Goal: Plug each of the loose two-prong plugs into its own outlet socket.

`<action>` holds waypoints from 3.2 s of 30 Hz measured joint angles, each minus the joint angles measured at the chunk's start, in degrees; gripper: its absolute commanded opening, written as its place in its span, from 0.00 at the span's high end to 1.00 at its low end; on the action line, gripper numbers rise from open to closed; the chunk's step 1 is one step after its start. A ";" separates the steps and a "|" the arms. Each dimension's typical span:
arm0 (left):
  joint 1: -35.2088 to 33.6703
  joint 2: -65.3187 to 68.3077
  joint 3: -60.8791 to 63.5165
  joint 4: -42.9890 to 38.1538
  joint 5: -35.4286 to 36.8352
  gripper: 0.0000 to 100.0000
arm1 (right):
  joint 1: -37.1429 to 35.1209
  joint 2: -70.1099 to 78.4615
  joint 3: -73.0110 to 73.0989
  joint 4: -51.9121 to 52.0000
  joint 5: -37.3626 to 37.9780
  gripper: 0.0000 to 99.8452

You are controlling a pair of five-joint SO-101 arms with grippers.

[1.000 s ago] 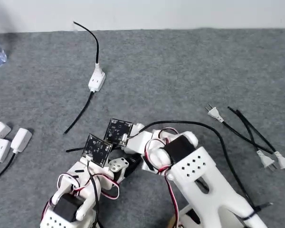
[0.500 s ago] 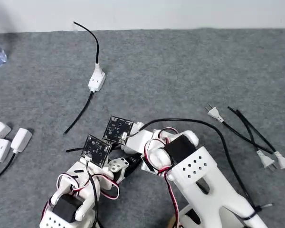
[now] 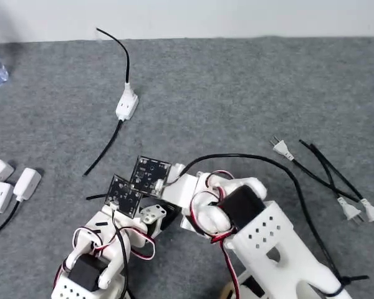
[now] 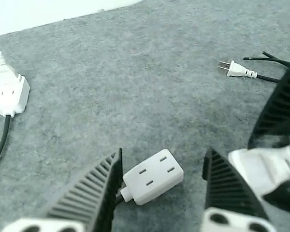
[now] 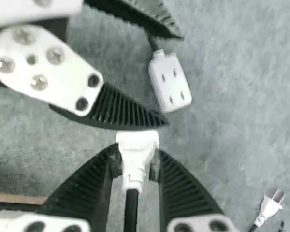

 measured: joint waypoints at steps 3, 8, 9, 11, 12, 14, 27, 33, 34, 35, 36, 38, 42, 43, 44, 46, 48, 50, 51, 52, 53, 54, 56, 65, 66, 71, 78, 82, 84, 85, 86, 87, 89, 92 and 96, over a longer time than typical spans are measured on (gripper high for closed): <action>0.00 0.00 0.00 0.00 0.09 0.74 | -0.09 -0.44 0.00 0.09 0.00 0.99; 0.00 0.00 0.00 0.00 0.09 0.74 | -0.09 -0.62 0.00 0.09 0.00 0.99; 0.00 0.00 0.00 0.00 0.09 0.74 | -0.09 -0.62 0.00 0.09 0.00 0.99; -0.35 0.00 0.00 0.00 0.09 0.74 | 0.18 -0.62 -0.09 0.09 0.00 0.99; -0.97 0.00 0.00 0.26 0.09 0.74 | 0.62 -0.62 -0.09 -0.09 0.00 0.99; -2.81 0.09 -0.18 1.14 -0.18 0.74 | 2.90 -0.62 -0.26 -0.44 0.70 0.99; -9.93 0.09 -11.08 8.79 -0.35 0.74 | 8.35 1.76 -1.93 -2.81 4.48 0.99; -20.40 0.09 -11.34 9.93 -0.35 0.74 | 9.58 18.11 -16.62 -0.79 6.59 0.99; -22.77 0.09 -10.73 9.93 -0.35 0.74 | 9.58 21.27 -19.16 -0.09 7.47 0.99; -24.97 0.09 -9.76 9.85 -0.35 0.74 | 9.58 24.44 -21.54 0.53 8.35 0.99; -27.16 0.09 -8.26 9.41 -0.35 0.74 | 9.58 27.34 -23.74 1.23 9.32 0.99; -30.95 0.09 -4.75 8.18 -0.35 0.74 | 9.58 32.97 -27.43 2.46 11.52 0.99; -39.21 0.09 -0.44 6.95 -4.40 0.74 | 9.58 42.29 -30.77 4.48 16.44 0.99; -41.23 0.09 0.53 6.95 -5.54 0.74 | 9.58 44.22 -31.03 4.48 17.23 0.99; -43.25 0.09 1.41 6.95 -6.42 0.74 | 9.58 45.71 -31.12 4.40 17.76 0.99; -45.98 0.09 1.67 6.86 -7.74 0.74 | 9.67 48.00 -31.21 4.40 18.81 0.99; -46.95 0.09 1.76 6.68 -8.18 0.74 | 9.67 49.32 -31.21 4.22 19.96 0.99; -47.38 0.09 2.37 6.59 -8.44 0.74 | 9.67 50.46 -31.21 3.52 20.48 0.99; -47.47 0.09 2.64 6.59 -8.53 0.74 | 9.67 50.90 -31.21 3.08 20.66 0.99; -47.56 0.09 2.64 6.59 -8.62 0.74 | 9.67 51.34 -31.21 2.73 20.92 0.99; -47.56 0.09 2.64 6.59 -8.62 0.74 | 9.67 51.78 -31.21 2.46 21.36 0.99; -47.56 0.09 2.64 6.59 -8.62 0.74 | 9.67 52.22 -31.21 2.29 21.71 0.99; -47.56 0.09 2.64 6.59 -8.62 0.74 | 9.67 52.66 -31.21 2.11 22.15 0.99; -47.56 0.09 2.64 6.59 -8.62 0.74 | 10.99 52.66 -31.21 1.58 22.33 0.99; -47.56 0.09 2.64 6.59 -8.62 0.74 | 11.08 52.22 -31.21 1.67 22.33 0.99; -47.56 0.09 2.64 6.59 -8.62 0.74 | 14.07 46.59 -31.21 5.01 22.33 0.99; -47.56 0.09 2.64 6.59 -8.62 0.74 | 26.20 38.77 -30.59 12.84 26.90 0.99; -47.56 0.09 2.64 6.59 -8.62 0.74 | 33.85 36.22 -22.68 11.08 30.86 0.99; -47.56 0.09 2.64 6.59 -8.62 0.74 | 36.22 35.43 -16.09 6.68 31.91 0.99; -47.56 0.09 2.64 6.59 -8.62 0.74 | 37.27 35.08 -12.57 4.04 32.35 0.99; -47.56 0.09 2.64 6.59 -8.62 0.74 | 38.24 34.81 -9.32 1.32 32.53 0.99; -47.56 0.09 2.64 6.59 -8.62 0.74 | 39.12 34.64 -6.42 -1.32 32.70 0.98; -47.56 0.09 2.64 6.59 -8.62 0.74 | 40.00 34.46 -1.58 -5.71 32.88 0.93; -47.56 0.09 2.64 6.59 -8.62 0.74 | 40.35 33.93 0.88 -8.00 32.88 0.80; -47.56 0.09 2.64 6.59 -8.62 0.74 | 42.90 32.62 1.23 -8.79 32.88 0.74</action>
